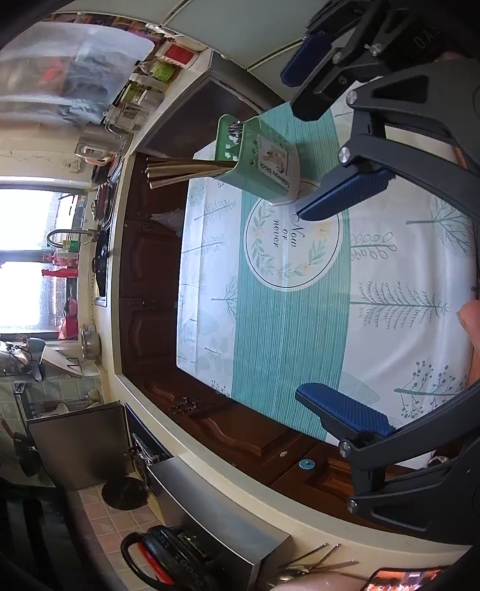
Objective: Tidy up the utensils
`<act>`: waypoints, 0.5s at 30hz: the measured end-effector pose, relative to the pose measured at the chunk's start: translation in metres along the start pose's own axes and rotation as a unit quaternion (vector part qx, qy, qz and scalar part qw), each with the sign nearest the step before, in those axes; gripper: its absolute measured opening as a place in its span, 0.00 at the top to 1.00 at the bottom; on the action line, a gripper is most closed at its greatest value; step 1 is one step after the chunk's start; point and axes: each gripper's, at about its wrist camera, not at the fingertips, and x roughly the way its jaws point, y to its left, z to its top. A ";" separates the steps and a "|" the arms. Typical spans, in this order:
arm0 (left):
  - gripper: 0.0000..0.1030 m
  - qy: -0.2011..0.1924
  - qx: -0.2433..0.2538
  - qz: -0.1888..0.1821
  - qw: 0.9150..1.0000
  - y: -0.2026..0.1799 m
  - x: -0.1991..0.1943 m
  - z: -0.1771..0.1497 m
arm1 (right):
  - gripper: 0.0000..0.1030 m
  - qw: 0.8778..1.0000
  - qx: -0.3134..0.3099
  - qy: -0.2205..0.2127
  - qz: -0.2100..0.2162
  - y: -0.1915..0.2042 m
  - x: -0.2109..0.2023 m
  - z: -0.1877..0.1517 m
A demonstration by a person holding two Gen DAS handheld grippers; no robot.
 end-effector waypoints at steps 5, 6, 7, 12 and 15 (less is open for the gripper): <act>0.14 -0.001 0.005 -0.002 1.000 0.002 -0.004 -0.003 | 0.43 1.000 -0.025 -0.010 -0.009 0.017 -0.007 -0.006; 0.14 0.001 0.003 -0.003 1.000 0.001 -0.004 -0.004 | 0.42 1.000 -0.027 -0.012 -0.012 0.020 -0.007 -0.007; 0.14 0.001 0.002 -0.002 1.000 0.002 -0.005 -0.004 | 0.42 0.999 -0.027 -0.014 -0.015 0.022 -0.008 -0.007; 0.14 0.002 -0.001 0.001 1.000 0.008 -0.006 -0.005 | 0.42 0.999 -0.029 -0.014 -0.017 0.025 -0.009 -0.007; 0.14 0.001 -0.003 0.003 1.000 0.012 -0.005 -0.005 | 0.42 0.999 -0.028 -0.011 -0.017 0.027 -0.009 -0.008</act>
